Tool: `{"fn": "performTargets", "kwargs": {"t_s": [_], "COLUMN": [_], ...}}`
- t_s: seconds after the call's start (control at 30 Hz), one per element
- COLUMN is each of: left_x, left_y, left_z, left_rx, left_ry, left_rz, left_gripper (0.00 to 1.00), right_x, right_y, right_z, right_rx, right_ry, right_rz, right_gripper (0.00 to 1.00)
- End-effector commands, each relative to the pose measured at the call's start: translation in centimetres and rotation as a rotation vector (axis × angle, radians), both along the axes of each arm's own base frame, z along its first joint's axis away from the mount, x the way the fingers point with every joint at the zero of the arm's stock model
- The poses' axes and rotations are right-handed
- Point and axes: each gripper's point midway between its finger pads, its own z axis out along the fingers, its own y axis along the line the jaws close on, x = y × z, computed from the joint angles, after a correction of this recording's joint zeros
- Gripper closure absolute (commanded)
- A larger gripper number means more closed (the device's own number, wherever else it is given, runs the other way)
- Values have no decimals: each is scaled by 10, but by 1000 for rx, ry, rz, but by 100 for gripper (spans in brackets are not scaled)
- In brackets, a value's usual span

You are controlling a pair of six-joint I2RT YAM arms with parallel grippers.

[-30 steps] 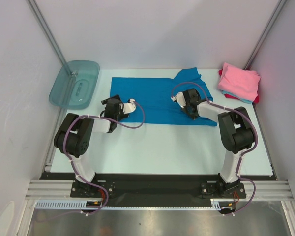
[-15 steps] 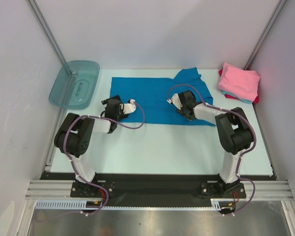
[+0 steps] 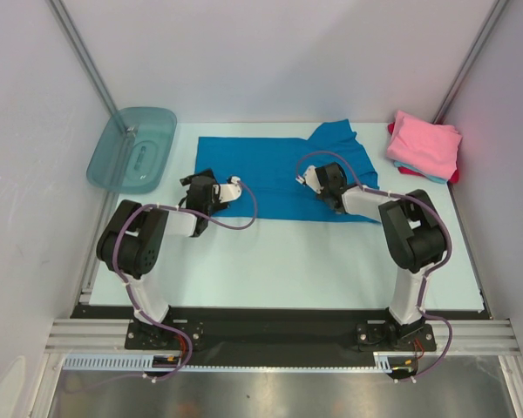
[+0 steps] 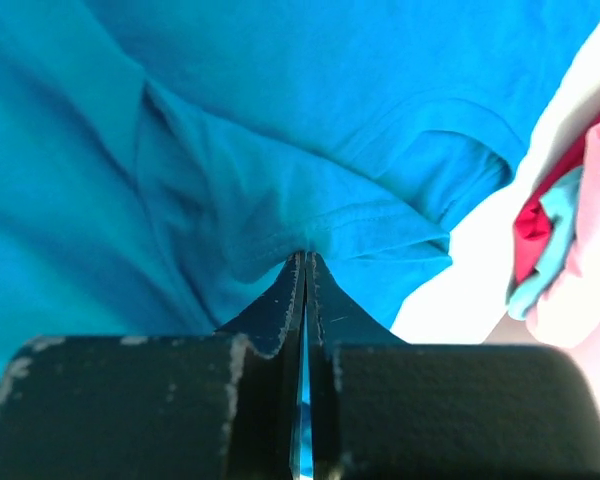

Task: Fold and stack the t-shirts
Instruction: Fold the tshirt

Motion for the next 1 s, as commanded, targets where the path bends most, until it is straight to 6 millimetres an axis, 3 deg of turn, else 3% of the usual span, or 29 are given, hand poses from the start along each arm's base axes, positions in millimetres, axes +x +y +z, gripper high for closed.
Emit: {"fn": "performTargets", "kwargs": {"t_s": [0.0, 0.2, 0.43, 0.63, 0.87, 0.9, 0.93, 0.97], "left_x": [-7, -9, -12, -13, -16, -16, -16, -17], "left_y": [-3, -3, -3, -3, -5, -4, -5, -4], "left_z": [-14, -18, -19, -18, -19, -18, -18, -17], "left_rx": [10, 9, 15, 20, 28, 30, 36, 37], "left_ry": [35, 41, 36, 27, 25, 24, 24, 21], "left_rz": [-12, -12, -8, -6, -9, -8, -12, -10], "left_gripper": [0, 0, 0, 0, 0, 0, 0, 0], "right_x": [13, 33, 47, 63, 79, 78, 70, 68], "right_y": [-1, -4, 1, 1, 1, 2, 2, 10], "right_z": [8, 25, 27, 55, 66, 66, 57, 57], "right_rx": [-29, -64, -82, -81, -127, -124, -139, -90], "right_ry": [-76, -198, -218, -348, -424, -411, -340, -321], "right_rz": [-6, -31, -22, -43, -55, -55, -40, -29], "right_gripper": [100, 100, 100, 100, 100, 98, 90, 72]}}
